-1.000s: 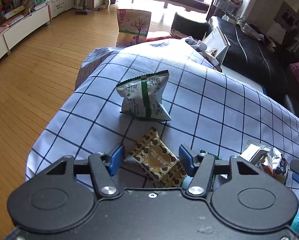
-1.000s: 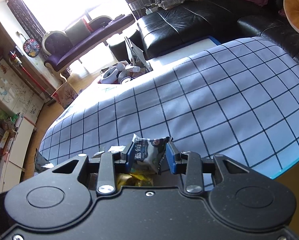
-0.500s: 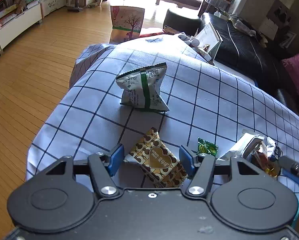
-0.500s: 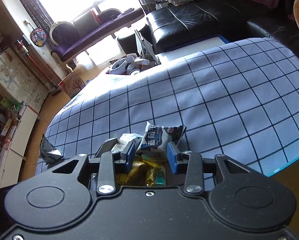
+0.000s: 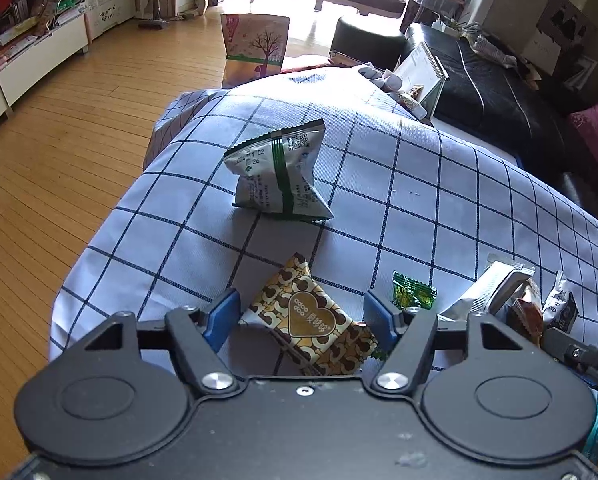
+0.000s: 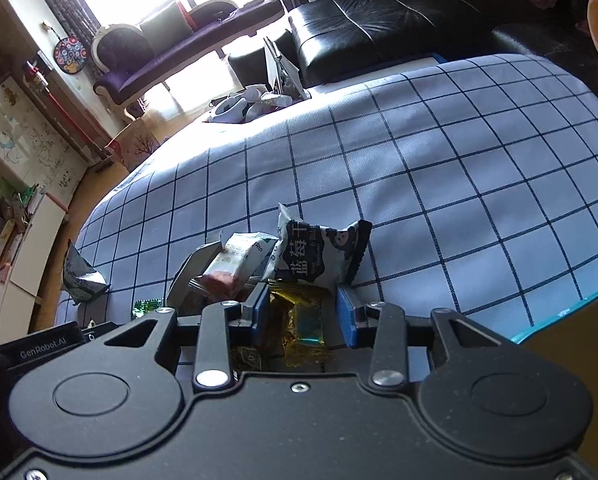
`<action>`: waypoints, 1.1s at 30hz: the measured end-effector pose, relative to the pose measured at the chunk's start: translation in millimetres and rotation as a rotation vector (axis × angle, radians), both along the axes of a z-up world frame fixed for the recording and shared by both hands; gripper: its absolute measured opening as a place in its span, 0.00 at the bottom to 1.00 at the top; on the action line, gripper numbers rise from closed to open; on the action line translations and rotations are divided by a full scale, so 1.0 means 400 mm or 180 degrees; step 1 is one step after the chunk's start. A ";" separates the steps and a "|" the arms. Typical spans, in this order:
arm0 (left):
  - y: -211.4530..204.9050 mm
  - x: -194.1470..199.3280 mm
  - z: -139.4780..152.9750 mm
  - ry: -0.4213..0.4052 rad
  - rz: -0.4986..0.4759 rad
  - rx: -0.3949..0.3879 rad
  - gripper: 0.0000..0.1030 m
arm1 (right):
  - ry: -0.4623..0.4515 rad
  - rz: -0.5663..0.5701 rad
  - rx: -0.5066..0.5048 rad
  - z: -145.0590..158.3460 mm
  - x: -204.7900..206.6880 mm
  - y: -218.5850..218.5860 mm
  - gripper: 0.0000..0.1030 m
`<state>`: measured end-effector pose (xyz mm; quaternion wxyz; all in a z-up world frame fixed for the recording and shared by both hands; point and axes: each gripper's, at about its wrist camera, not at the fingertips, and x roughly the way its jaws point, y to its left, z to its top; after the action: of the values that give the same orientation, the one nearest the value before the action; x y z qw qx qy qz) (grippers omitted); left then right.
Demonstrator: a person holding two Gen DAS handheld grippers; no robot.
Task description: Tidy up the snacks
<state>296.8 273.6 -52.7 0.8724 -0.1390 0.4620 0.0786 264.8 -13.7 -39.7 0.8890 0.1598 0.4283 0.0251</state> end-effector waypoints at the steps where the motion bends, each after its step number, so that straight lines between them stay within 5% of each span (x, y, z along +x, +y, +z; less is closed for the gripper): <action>1: 0.005 -0.001 0.001 -0.0005 0.0010 -0.0039 0.66 | 0.0003 0.0013 -0.0037 0.001 -0.003 0.003 0.47; 6: 0.024 -0.005 0.003 -0.0022 0.0029 -0.0166 0.66 | 0.0068 0.0023 0.0037 -0.001 -0.016 -0.009 0.44; 11: 0.033 -0.009 0.005 -0.0016 0.0054 -0.0229 0.66 | 0.0128 0.0143 0.0213 -0.003 -0.020 -0.023 0.27; 28: 0.065 -0.067 0.010 0.0175 0.0333 -0.0755 0.65 | -0.0009 0.0223 0.0226 0.021 -0.042 -0.020 0.27; 33: 0.051 -0.068 0.012 0.0219 0.0337 -0.0695 0.65 | -0.0014 0.0204 0.0241 0.021 -0.040 -0.023 0.27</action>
<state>269.5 293.9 -47.9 0.8303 -0.2546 0.4894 0.0785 248.9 -23.0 -31.4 0.8821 0.1794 0.4300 0.0702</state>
